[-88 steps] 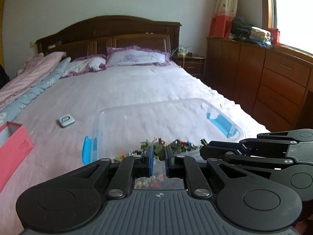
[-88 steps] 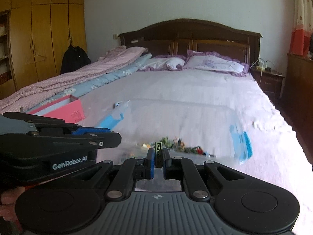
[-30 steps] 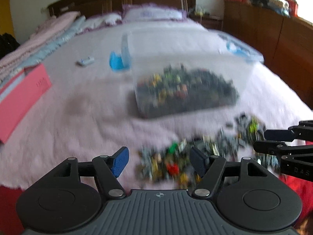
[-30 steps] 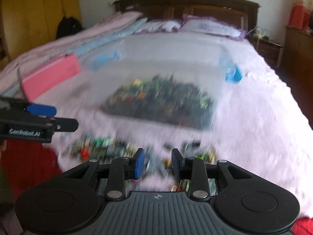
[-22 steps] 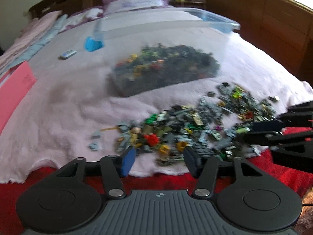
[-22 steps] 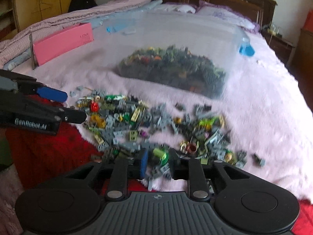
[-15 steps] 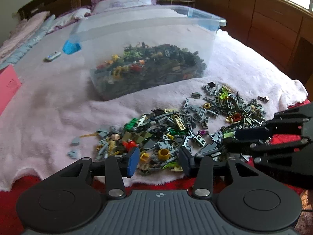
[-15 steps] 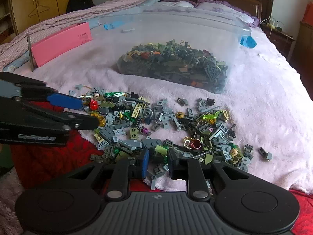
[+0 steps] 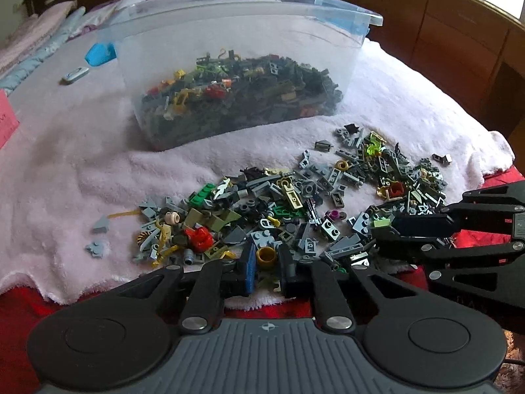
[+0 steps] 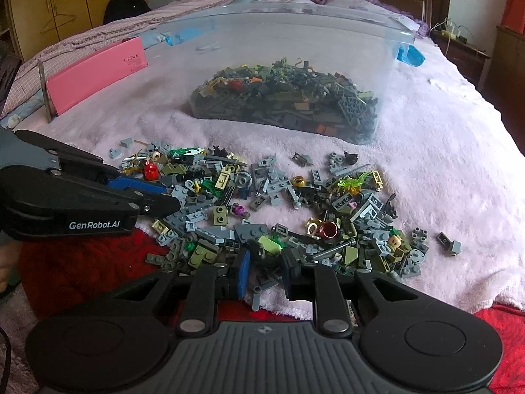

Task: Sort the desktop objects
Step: 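Grasp a grey piece with the left tool while right grasps a grey piece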

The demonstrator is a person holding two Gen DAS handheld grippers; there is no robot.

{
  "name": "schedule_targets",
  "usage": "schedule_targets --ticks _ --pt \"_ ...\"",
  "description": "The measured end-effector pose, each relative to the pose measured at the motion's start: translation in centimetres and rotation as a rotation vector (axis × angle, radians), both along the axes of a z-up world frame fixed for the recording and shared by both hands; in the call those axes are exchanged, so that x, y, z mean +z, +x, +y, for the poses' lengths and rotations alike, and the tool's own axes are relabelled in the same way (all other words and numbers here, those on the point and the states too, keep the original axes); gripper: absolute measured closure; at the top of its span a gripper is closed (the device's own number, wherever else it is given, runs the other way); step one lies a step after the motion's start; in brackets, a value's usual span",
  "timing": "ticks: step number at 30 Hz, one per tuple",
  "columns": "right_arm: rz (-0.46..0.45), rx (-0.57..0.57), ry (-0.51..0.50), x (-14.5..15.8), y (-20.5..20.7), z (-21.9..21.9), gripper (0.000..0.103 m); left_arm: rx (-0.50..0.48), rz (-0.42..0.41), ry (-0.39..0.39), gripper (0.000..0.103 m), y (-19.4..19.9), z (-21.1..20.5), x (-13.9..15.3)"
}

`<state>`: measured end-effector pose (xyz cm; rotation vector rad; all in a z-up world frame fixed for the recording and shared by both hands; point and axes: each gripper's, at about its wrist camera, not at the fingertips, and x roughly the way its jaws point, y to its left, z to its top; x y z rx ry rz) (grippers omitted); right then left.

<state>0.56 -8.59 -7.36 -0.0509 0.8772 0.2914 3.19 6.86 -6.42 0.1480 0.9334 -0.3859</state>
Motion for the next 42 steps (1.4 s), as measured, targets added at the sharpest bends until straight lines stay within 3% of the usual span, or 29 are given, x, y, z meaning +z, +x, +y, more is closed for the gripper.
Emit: schedule_targets --ticks 8,19,27,32,35,42 --pt "-0.01 0.008 -0.008 -0.1 -0.2 0.3 0.079 -0.007 0.001 -0.005 0.085 0.2 -0.5 -0.3" --pt "-0.043 0.001 -0.022 0.3 -0.7 0.3 0.093 -0.008 -0.008 -0.019 0.086 -0.4 -0.4 0.2" --pt "-0.03 0.004 -0.025 0.5 -1.1 0.1 0.093 0.005 -0.025 -0.028 0.086 -0.9 0.2 1.2" --pt "0.0 0.006 -0.029 0.0 -1.1 0.1 0.085 0.009 -0.023 -0.029 0.086 -0.9 0.3 1.2" --pt "-0.006 0.003 -0.03 0.0 -1.2 0.1 0.094 0.006 -0.028 -0.03 0.086 -1.0 0.3 1.4" --pt "-0.045 -0.008 -0.022 0.9 -1.3 -0.1 0.094 0.01 -0.039 -0.044 0.086 -1.2 0.4 2.3"
